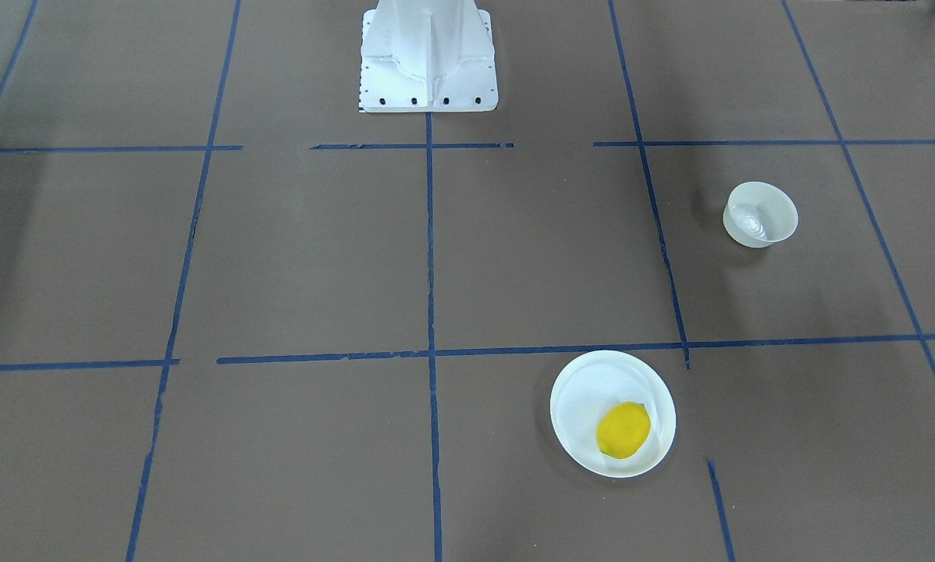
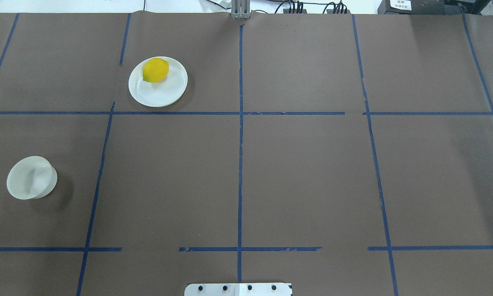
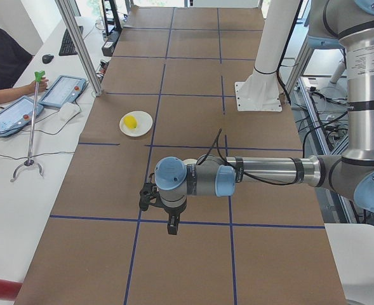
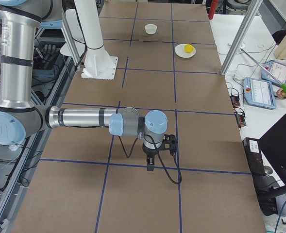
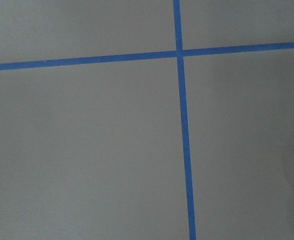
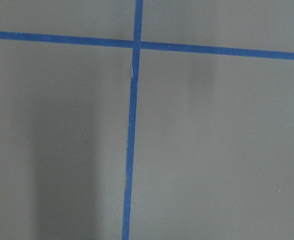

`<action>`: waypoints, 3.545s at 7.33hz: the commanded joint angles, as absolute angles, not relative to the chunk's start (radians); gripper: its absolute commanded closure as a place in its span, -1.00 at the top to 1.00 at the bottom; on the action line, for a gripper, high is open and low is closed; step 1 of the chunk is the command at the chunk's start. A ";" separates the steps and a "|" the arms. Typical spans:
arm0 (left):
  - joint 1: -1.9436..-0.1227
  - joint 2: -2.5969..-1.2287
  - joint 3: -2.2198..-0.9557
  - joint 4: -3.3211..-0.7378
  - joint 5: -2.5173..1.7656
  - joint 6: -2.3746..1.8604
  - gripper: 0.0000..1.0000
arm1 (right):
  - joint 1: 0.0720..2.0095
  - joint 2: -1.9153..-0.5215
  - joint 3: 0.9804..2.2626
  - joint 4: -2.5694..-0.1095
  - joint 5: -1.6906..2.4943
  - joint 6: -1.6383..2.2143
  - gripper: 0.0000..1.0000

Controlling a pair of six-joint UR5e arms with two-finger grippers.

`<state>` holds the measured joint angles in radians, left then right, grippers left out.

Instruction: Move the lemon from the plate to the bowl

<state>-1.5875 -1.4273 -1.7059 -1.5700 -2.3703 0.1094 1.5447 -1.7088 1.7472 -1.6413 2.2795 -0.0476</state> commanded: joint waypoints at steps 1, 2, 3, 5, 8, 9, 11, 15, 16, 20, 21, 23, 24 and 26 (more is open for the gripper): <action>-1.585 -1.434 -1.713 -1.566 -2.376 0.112 1.00 | 1.545 -1.709 1.747 -1.641 2.279 -0.048 1.00; -1.585 -1.446 -1.723 -1.569 -2.376 0.112 1.00 | 1.545 -1.709 1.747 -1.641 2.279 -0.048 1.00; -1.585 -1.488 -1.730 -1.571 -2.375 0.110 1.00 | 1.545 -1.709 1.747 -1.641 2.279 -0.048 1.00; -1.559 -1.555 -1.776 -1.572 -2.370 0.097 1.00 | 1.545 -1.709 1.747 -1.641 2.279 -0.048 1.00; -1.250 -1.782 -1.778 -1.563 -2.330 -0.240 1.00 | 1.545 -1.709 1.747 -1.641 2.279 -0.048 1.00; -1.176 -1.869 -1.748 -1.563 -2.318 -0.347 1.00 | 1.545 -1.709 1.747 -1.641 2.279 -0.048 1.00; -1.074 -2.108 -1.517 -1.574 -2.254 -0.542 1.00 | 1.545 -1.709 1.747 -1.641 2.279 -0.048 1.00; -1.004 -2.467 -1.026 -1.774 -2.241 -0.712 1.00 | 1.545 -1.709 1.747 -1.641 2.279 -0.048 1.00; -0.987 -2.476 -0.990 -1.866 -2.214 -0.747 1.00 | 1.545 -1.709 1.747 -1.641 2.279 -0.048 1.00; -0.937 -2.485 -0.872 -1.994 -2.174 -0.773 1.00 | 1.545 -1.709 1.747 -1.641 2.279 -0.048 1.00; -0.936 -2.493 -0.836 -2.026 -2.174 -0.773 1.00 | 1.545 -1.709 1.747 -1.641 2.279 -0.048 1.00; -0.925 -2.494 -0.802 -2.068 -2.174 -0.775 1.00 | 1.545 -1.709 1.747 -1.641 2.279 -0.048 1.00; -0.916 -2.494 -0.789 -2.088 -2.157 -0.775 1.00 | 1.545 -1.709 1.747 -1.641 2.279 -0.048 1.00; -0.908 -2.508 -0.749 -2.123 -2.145 -0.776 1.00 | 1.545 -1.709 1.747 -1.641 2.279 -0.048 1.00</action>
